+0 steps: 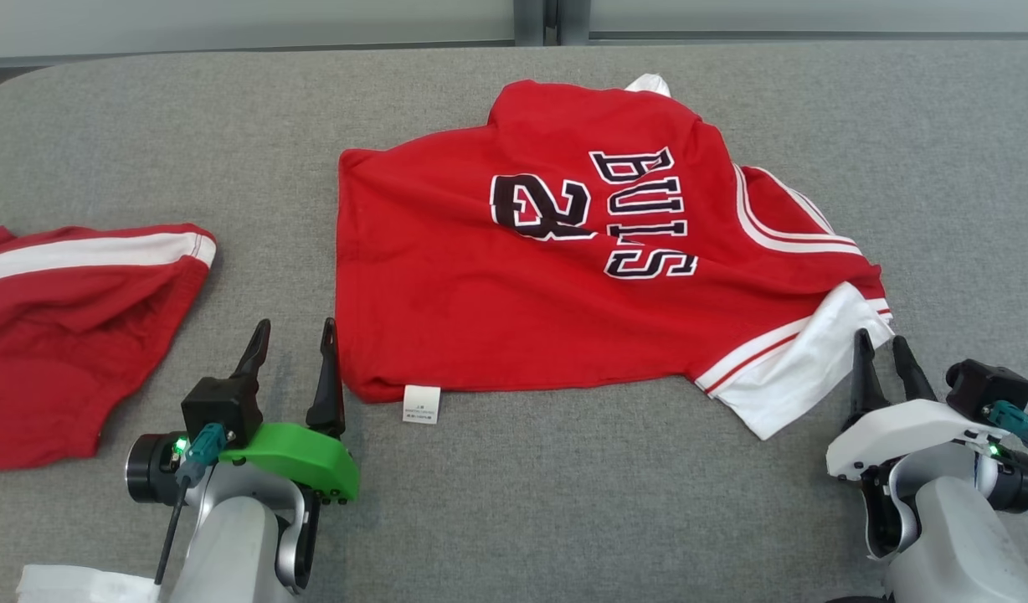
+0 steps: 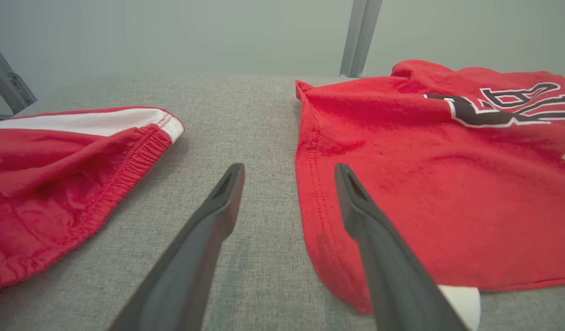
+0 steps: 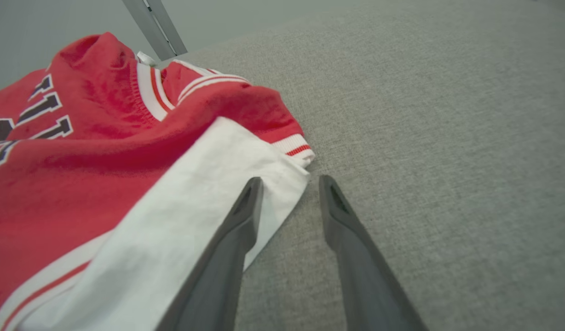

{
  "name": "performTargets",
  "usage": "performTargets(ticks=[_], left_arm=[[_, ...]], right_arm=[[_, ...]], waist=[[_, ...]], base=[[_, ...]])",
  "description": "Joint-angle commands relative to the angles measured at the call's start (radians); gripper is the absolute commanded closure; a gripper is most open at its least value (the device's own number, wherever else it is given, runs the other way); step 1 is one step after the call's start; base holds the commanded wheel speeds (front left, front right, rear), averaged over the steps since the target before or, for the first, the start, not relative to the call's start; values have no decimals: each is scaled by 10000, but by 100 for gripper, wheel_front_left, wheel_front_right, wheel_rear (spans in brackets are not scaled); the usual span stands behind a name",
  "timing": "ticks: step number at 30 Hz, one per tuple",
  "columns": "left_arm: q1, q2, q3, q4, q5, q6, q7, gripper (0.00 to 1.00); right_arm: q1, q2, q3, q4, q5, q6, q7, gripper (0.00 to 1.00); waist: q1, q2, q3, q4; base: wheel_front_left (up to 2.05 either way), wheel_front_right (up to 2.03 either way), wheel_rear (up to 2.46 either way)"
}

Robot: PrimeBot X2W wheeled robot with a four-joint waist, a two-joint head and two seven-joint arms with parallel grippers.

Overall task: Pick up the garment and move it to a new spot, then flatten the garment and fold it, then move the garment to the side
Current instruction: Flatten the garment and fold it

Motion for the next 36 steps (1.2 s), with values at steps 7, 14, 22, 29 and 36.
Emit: performTargets(ticks=[7,14,22,29,36], left_arm=[[395,7,124,8,32,-46,-3,0],[789,10,42,182,-162,9,-4,0],[1228,13,25,489,-277,153,-3,0],[1267,13,88,756,-427,241,-3,0],[1159,14,-31,1122,-813,14,-3,0]], right_arm=[[182,-10,218,76,341,-7,-29,100],[1027,-10,91,-504,667,-7,-29,100],[2164,-15,120,-1192,1221,-9,-29,0],[2690,-10,-24,-1855,1208,-9,-29,0],[2472,-10,145,-2166,1053,-9,-29,0]], waist=[[0,0,-287,-114],[0,0,-797,-427],[0,0,-1252,-930],[0,0,-1331,-1108],[0,0,-1110,-1182]], base=[[0,0,0],[0,0,0],[0,0,0],[0,0,0],[0,0,0]])
